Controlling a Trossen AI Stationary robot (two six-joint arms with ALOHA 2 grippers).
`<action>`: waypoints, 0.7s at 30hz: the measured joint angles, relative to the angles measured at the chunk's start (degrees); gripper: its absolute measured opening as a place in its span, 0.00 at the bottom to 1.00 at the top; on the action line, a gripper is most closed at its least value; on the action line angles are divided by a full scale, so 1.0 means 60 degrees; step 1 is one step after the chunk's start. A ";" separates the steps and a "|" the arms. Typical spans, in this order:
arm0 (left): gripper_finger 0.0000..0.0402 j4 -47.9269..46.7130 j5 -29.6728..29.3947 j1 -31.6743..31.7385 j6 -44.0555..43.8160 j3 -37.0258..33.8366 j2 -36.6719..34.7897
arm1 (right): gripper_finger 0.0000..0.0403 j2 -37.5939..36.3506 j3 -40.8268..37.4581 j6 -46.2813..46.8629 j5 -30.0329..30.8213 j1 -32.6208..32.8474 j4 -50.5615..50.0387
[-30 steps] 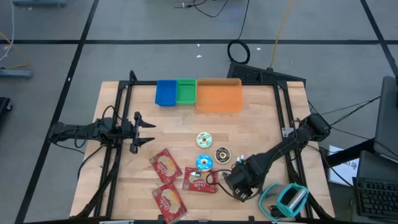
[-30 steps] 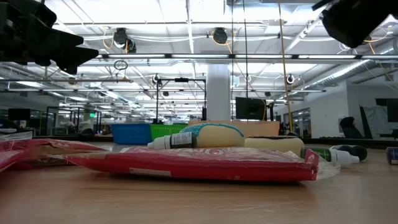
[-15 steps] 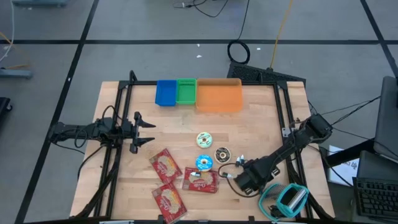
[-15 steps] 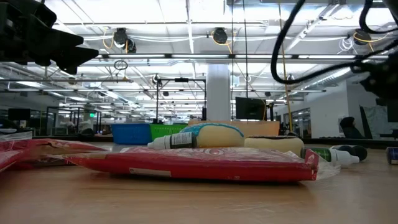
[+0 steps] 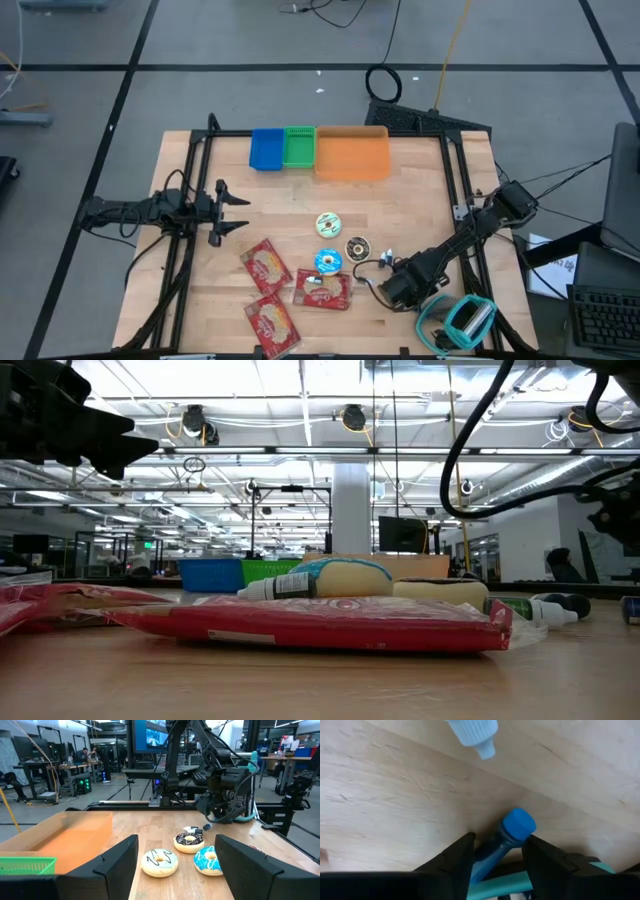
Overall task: Pick & Place Food Item
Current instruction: Put the blue food coloring bottle into the blue bin
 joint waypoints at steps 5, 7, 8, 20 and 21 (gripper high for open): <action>0.66 0.0002 0.0000 0.0001 0.0000 0.0000 0.0000 | 0.28 0.0015 -0.0009 -0.0112 0.0085 -0.0015 0.0056; 0.66 0.0001 0.0003 -0.0001 0.0000 0.0000 0.0000 | 0.23 0.0020 -0.0011 -0.0208 0.0125 -0.0016 0.0066; 0.66 0.0001 0.0000 0.0002 0.0000 0.0000 0.0000 | 0.21 0.0022 -0.0011 -0.0227 0.0131 -0.0018 0.0066; 0.66 -0.0001 0.0004 0.0002 0.0000 0.0000 0.0000 | 0.09 -0.1099 -0.0070 -0.0533 0.0940 -0.0263 -0.0001; 0.66 0.0001 0.0004 0.0002 -0.0004 0.0000 0.0000 | 0.10 -0.1329 -0.0062 -0.0569 0.1072 -0.0322 0.0001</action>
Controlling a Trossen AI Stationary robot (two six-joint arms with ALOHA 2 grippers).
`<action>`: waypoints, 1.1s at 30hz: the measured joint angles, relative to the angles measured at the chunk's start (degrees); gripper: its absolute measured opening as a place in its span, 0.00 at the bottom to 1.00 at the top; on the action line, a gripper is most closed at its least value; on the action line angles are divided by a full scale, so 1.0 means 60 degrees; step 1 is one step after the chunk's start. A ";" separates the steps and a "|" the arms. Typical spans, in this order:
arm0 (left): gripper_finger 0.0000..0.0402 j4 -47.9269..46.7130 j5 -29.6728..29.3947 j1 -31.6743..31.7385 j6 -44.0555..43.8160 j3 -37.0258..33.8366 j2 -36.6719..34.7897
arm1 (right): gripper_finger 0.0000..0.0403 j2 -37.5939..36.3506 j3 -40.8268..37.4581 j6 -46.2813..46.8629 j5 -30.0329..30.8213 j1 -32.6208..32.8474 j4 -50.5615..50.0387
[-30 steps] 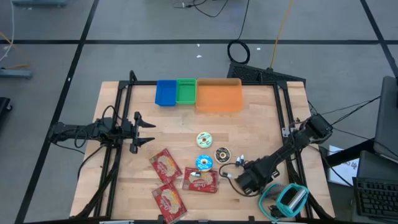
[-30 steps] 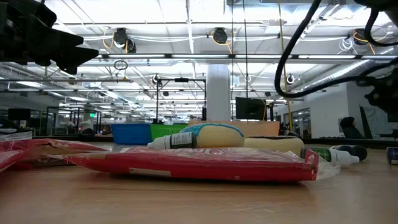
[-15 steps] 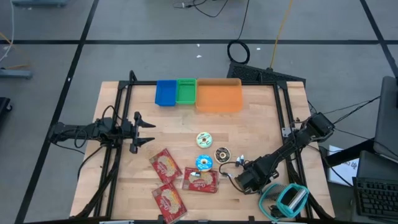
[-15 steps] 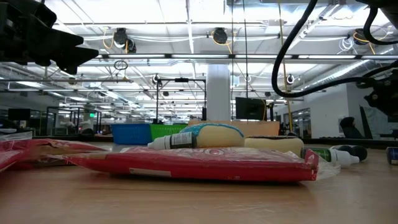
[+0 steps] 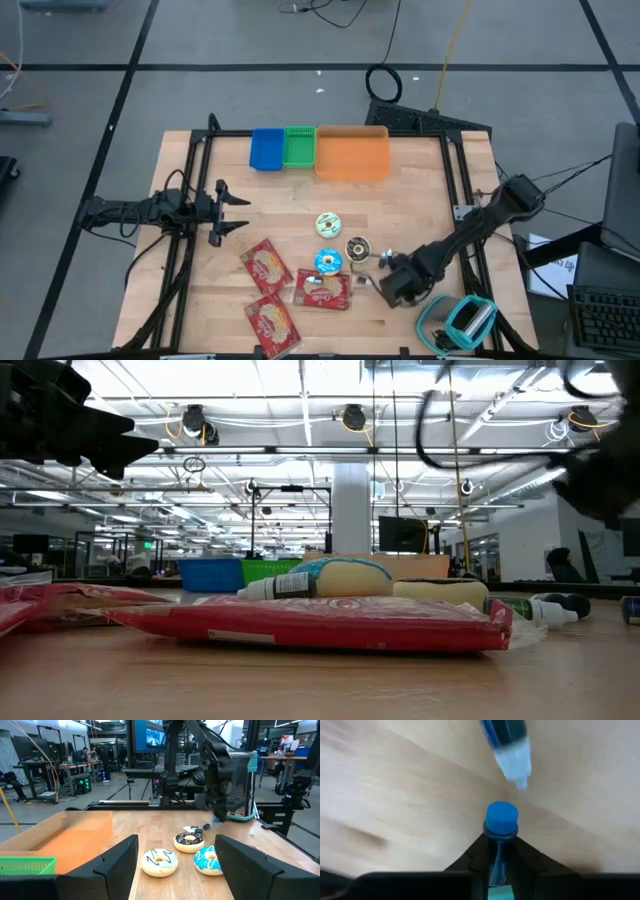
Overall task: Pick & Place Food Item
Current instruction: Put the blue food coloring bottle into the blue bin
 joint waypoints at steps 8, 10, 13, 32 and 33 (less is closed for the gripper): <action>0.66 0.0000 0.0000 -0.0003 0.0004 0.0000 -0.0004 | 0.11 -0.1872 0.0007 -0.1213 0.1991 -0.0340 0.0526; 0.66 0.0000 0.0000 -0.0001 0.0004 0.0000 0.0000 | 0.11 -0.2255 0.0007 -0.1955 0.2904 -0.0374 0.0884; 0.66 0.0000 0.0000 -0.0002 0.0002 0.0000 -0.0004 | 0.11 -0.2655 0.0015 -0.3527 0.4374 -0.0380 0.1581; 0.66 0.0079 -0.0006 0.0000 0.0194 0.0000 -0.0001 | 0.11 -0.2707 -0.2923 -1.4504 0.7316 -0.1735 1.2212; 0.66 0.0126 -0.0004 0.0000 0.0339 0.0000 -0.0001 | 0.11 -0.2707 -0.3257 -1.4723 0.7304 -0.1951 1.2956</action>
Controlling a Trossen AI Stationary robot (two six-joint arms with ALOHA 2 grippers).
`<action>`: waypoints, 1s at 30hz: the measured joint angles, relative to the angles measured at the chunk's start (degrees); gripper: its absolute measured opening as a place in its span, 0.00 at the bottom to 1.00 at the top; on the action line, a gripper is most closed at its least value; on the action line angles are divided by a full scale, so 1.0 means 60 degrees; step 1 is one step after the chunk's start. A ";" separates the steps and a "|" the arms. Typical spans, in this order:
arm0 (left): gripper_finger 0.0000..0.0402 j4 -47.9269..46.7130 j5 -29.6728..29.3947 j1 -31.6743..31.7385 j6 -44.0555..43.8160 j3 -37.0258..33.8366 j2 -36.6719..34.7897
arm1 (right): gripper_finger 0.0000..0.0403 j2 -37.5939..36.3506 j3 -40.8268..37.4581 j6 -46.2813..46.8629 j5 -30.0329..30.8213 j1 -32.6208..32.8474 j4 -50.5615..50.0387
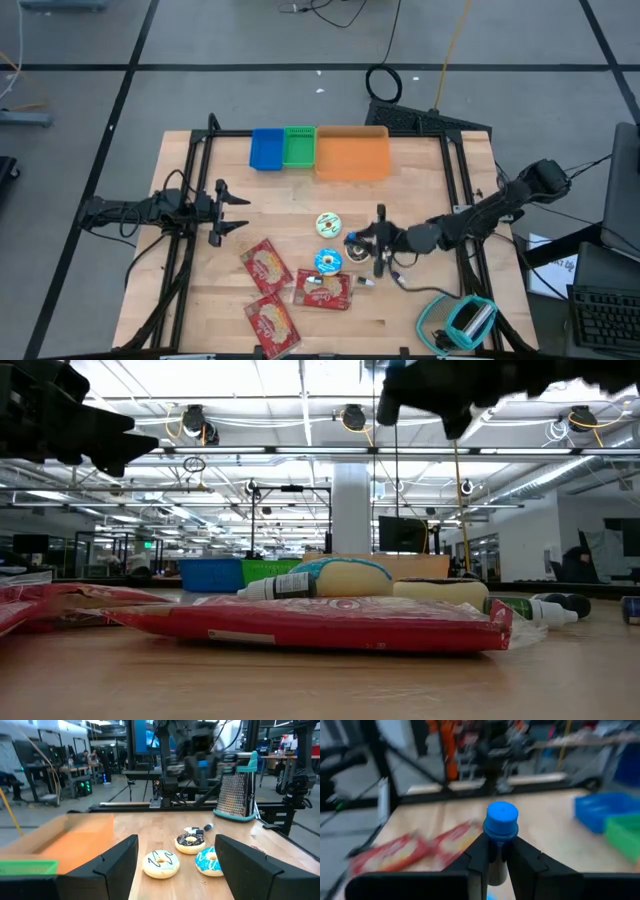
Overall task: Pick & Place Food Item
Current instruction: Put the blue food coloring bottle into the blue bin
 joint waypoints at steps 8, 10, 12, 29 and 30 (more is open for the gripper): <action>0.66 0.1155 0.0054 -0.0004 -0.1113 0.0000 -0.0003 | 0.11 -0.0004 -0.1220 -0.0031 -0.2358 -0.2311 0.2253; 0.66 0.1356 0.0148 -0.0004 -0.2221 0.0000 -0.0003 | 0.11 -0.0004 -0.1220 -0.0004 -0.2851 -0.2776 0.2276; 0.66 0.1476 0.0160 -0.0004 -0.3143 0.0000 -0.0003 | 0.11 -0.0004 -0.1220 0.0036 -0.3263 -0.3186 0.2337; 0.66 0.1057 -0.3170 0.0030 -0.4747 0.0000 0.0923 | 0.11 0.0865 -0.0738 -0.0249 -0.3763 -0.4206 0.2895; 0.66 0.1141 -0.3506 0.0071 -0.4741 0.0000 0.1190 | 0.11 0.1144 -0.0503 -0.0247 -0.3772 -0.4291 0.2959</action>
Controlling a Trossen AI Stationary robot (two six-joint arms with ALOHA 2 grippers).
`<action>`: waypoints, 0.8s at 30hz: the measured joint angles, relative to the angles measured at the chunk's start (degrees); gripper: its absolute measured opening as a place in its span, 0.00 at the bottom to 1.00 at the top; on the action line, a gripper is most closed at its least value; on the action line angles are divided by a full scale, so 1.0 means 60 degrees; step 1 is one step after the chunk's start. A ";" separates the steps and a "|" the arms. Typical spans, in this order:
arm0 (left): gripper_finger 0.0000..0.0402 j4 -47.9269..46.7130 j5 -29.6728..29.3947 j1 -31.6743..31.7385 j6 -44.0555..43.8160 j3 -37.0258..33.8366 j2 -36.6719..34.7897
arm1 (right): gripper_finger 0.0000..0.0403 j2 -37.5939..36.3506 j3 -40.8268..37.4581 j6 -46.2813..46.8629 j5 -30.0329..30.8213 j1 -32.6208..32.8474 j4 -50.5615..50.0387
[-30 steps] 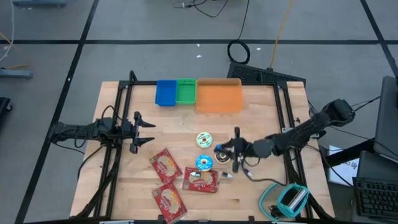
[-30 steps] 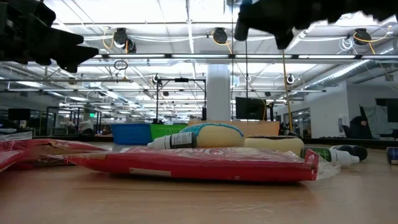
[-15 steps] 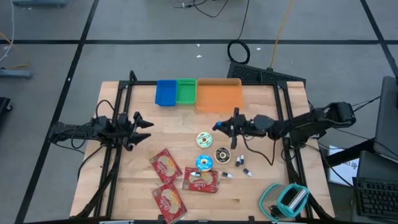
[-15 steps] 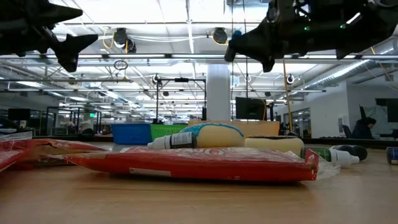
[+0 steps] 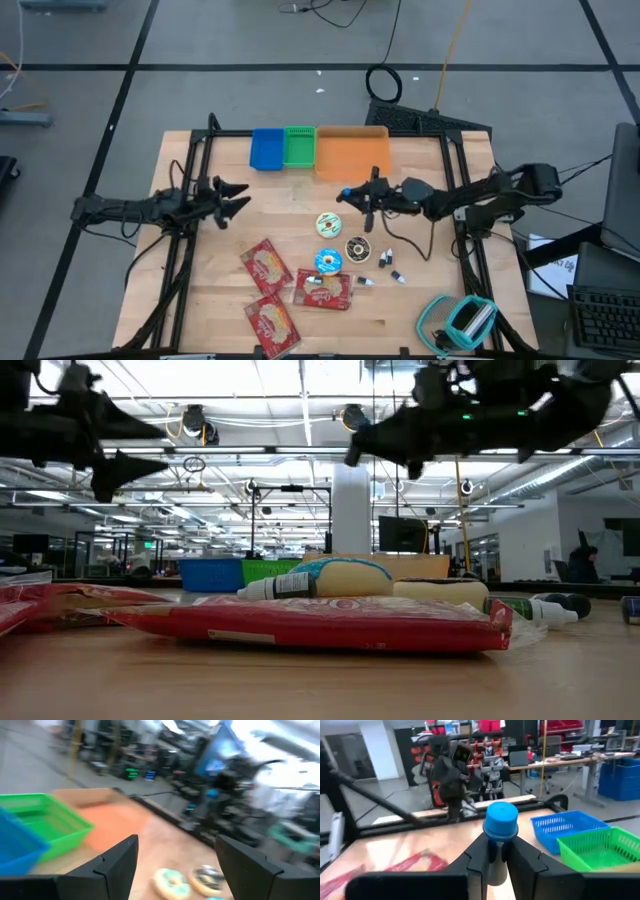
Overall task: Pick & Place Food Item
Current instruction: Put the blue food coloring bottle into the blue bin
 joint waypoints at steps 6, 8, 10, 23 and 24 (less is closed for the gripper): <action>0.66 0.1322 -0.0727 0.0569 -0.0011 -0.0004 0.1822 | 0.11 0.1521 0.1265 0.0001 -0.0997 -0.0596 -0.0008; 0.66 0.1991 -0.0518 0.0743 -0.0235 0.0000 0.2457 | 0.11 0.1863 0.1689 0.0031 -0.1321 -0.0782 -0.0001; 0.66 0.2692 0.0167 0.0879 0.0038 0.0000 0.3134 | 0.11 0.2163 0.2066 0.0029 -0.1582 -0.0917 0.0012; 0.66 0.5349 0.1625 0.0927 0.2817 0.1276 0.7871 | 0.11 0.3068 0.3085 0.0031 -0.2503 -0.1002 -0.0281; 0.66 0.5348 0.1760 0.0929 0.2974 0.1548 0.8239 | 0.11 0.3068 0.3088 0.0031 -0.2497 -0.1002 -0.0277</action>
